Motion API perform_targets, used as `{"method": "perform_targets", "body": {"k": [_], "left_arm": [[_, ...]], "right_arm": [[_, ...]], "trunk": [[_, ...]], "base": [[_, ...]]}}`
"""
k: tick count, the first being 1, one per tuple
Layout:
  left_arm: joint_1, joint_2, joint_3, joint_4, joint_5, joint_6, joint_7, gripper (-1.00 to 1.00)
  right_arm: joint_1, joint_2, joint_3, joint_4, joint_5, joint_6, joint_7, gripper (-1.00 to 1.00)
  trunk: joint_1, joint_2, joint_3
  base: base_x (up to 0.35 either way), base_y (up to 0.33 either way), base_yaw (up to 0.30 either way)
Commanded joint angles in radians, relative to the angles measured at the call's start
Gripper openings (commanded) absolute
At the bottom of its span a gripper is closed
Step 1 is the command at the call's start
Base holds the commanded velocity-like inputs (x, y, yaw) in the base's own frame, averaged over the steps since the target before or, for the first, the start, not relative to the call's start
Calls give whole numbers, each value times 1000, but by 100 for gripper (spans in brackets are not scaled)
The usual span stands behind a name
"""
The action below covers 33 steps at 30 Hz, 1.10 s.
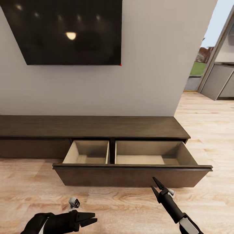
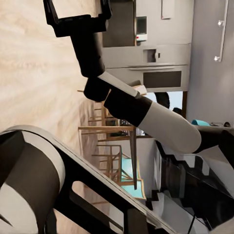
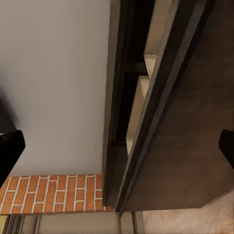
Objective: Place each of the two pumpkins and all three candles from the living room inside a cabinet in the living room (use any cabinet), then make sure every cabinet is closed, and position the cauldron so it is next to a table in the living room.
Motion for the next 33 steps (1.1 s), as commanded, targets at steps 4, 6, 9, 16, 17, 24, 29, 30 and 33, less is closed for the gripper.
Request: {"method": "perform_targets", "body": {"k": [4, 6, 9, 16, 17, 24, 29, 30, 33], "left_arm": [[-1, 1, -2, 0, 2, 10, -1, 100], [-1, 0, -2, 0, 2, 9, 0, 100], [-1, 1, -2, 0, 1, 9, 2, 100], [-1, 1, -2, 0, -4, 9, 6, 100], [-1, 0, -2, 0, -10, 9, 6, 100], [-1, -1, 0, 0, -31, 8, 13, 100], [-1, -6, 2, 0, -31, 9, 78, 100], [-1, -7, 2, 0, -31, 9, 89, 100], [-1, -10, 4, 0, -29, 9, 151, 100]], "right_arm": [[2, -17, 1, 1, -7, 11, 2, 100], [3, -31, 1, 0, -7, 11, 2, 100], [4, -48, 2, 1, -6, 11, 1, 100], [4, -58, 2, 6, 43, 11, 1, 100], [4, -57, 2, 22, 60, 11, 2, 100], [4, -75, 1, 105, 80, -4, 3, 100], [4, -85, 1, 172, 81, -36, 1, 100], [4, -86, 1, 179, 81, -43, 1, 100], [4, -87, 1, 223, 80, -74, 1, 100]], "trunk": [[-16, 28, 12], [-23, 42, 18], [-35, 63, 27], [-62, 112, 49], [-65, 119, 53], [-92, 168, 74], [-111, 203, 90], [-115, 210, 93], [-127, 231, 103]], "base": [[0, 0, 0], [0, 0, 0], [0, 0, 0], [0, 0, 0], [0, 0, 0], [0, 0, 0], [0, 0, 0], [0, 0, 0], [0, 0, 0]]}}
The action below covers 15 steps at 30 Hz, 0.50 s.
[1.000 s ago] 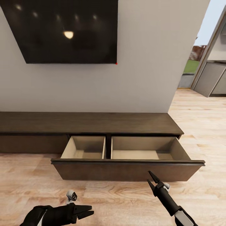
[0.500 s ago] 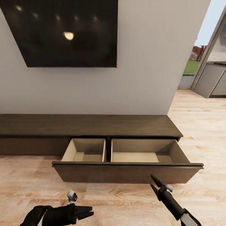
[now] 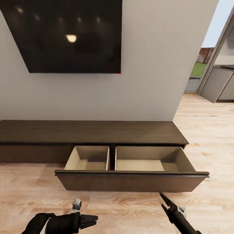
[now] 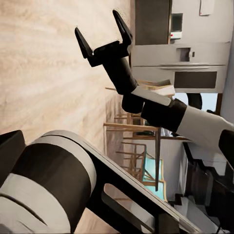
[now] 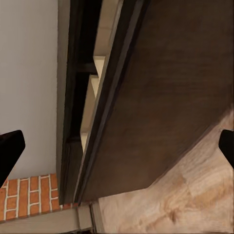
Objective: Place each of the two pumpkins and all three candles from the living room inside a cabinet in the living room (use any cabinet), then make sure every cabinet is closed, and position the cauldron so it is next to a table in the living room.
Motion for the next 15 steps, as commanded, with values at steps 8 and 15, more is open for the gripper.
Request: {"method": "perform_targets", "body": {"k": [8, 15], "left_arm": [[-2, 2, 0, 0, 7, 10, 44, 100], [-3, 5, 1, 0, 8, 10, 46, 100]], "right_arm": [[-1, -8, -8, 52, 2, -16, 3, 100], [-1, -9, -7, 73, 2, -72, 3, 100]], "trunk": [[-31, 56, 27], [-58, 105, 53]], "base": [[0, 0, -63], [0, 0, -142]]}}
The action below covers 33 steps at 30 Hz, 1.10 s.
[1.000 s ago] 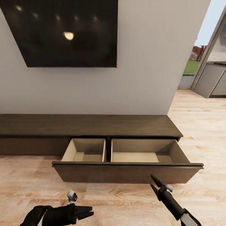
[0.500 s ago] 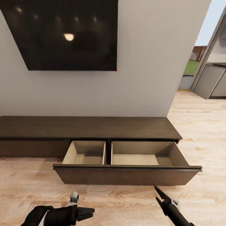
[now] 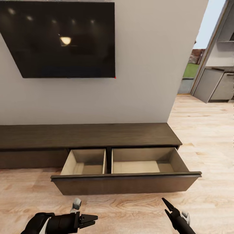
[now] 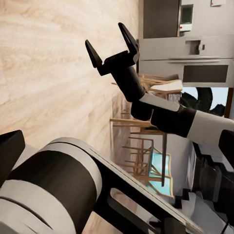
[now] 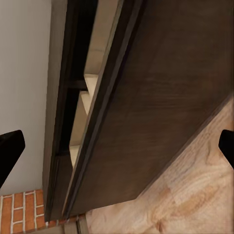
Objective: Place each of the two pumpkins and all three candles from the living room inside a cabinet in the living room (use any cabinet), then make sure every cabinet is closed, and position the cauldron so it is next to a table in the living room.
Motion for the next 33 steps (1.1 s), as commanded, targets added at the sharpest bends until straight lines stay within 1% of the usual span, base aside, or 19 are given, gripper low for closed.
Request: {"method": "perform_targets", "body": {"k": [1, 13, 18, 27, 33], "left_arm": [[0, 0, -1, 0, 4, 9, 0, 100], [0, -1, -1, 0, 4, 9, -1, 100], [0, 3, 0, 0, 14, 9, -12, 100], [0, -3, 0, 0, 6, 8, -3, 100], [0, -4, -1, 0, 2, 7, 0, 100]], "right_arm": [[0, 0, -8, 1, 2, 8, 3, 100], [0, 0, -8, 2, 2, 4, 2, 100], [0, 0, -8, 3, 2, 2, 2, 100], [0, 0, -8, 4, 2, 0, 2, 100], [0, 0, -9, 16, 2, -1, 1, 100]], "trunk": [[-4, 7, 3], [-50, 91, 40], [-50, 91, 40], [-50, 91, 47], [-50, 91, 47]], "base": [[0, 0, -35], [0, 0, -6], [0, 0, -1], [0, 0, -178], [0, 0, -44]]}}
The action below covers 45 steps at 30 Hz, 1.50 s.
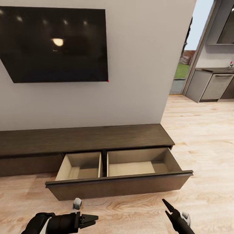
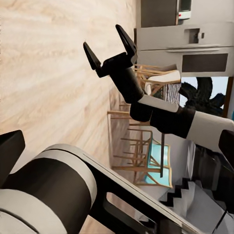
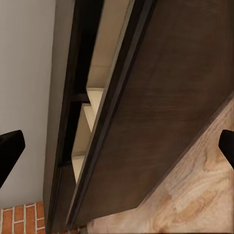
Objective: Place each of the two pumpkins and all three candles from the living room inside a cabinet in the living room (use any cabinet), then make sure every cabinet is closed, and position the cauldron so it is next to a table in the living room.
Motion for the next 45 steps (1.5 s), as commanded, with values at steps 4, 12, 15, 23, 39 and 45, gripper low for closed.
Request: {"method": "perform_targets", "body": {"k": [4, 12, 15, 23, 39, 45], "left_arm": [[0, 0, -1, 0, 4, 9, 17, 100], [-4, -56, 2, -1, 11, 4, 277, 100], [-5, -64, 4, -2, 13, 1, 337, 100], [-5, -68, 35, -4, 15, -1, 371, 100], [-5, -68, 39, -11, 16, -3, 365, 100], [-5, -69, 40, -12, 15, -5, 370, 100]], "right_arm": [[0, 0, -8, 2, 2, 9, 3, 100], [0, -1, -8, 12, 0, -12, -41, 100], [0, -6, -9, 31, -4, -54, -61, 100], [0, -20, -10, 45, -9, -77, -73, 100], [0, -20, -10, 53, -9, -80, -75, 100], [0, -20, -10, 53, -9, -80, -74, 100]], "trunk": [[0, 0, -1], [0, 0, 2], [0, 0, 4], [0, 0, 11], [0, 0, 24], [0, 0, 29]], "base": [[0, 0, -2], [0, 0, -83], [0, 0, -241], [0, 0, -260], [0, -14, -264], [24, -125, -262]]}}
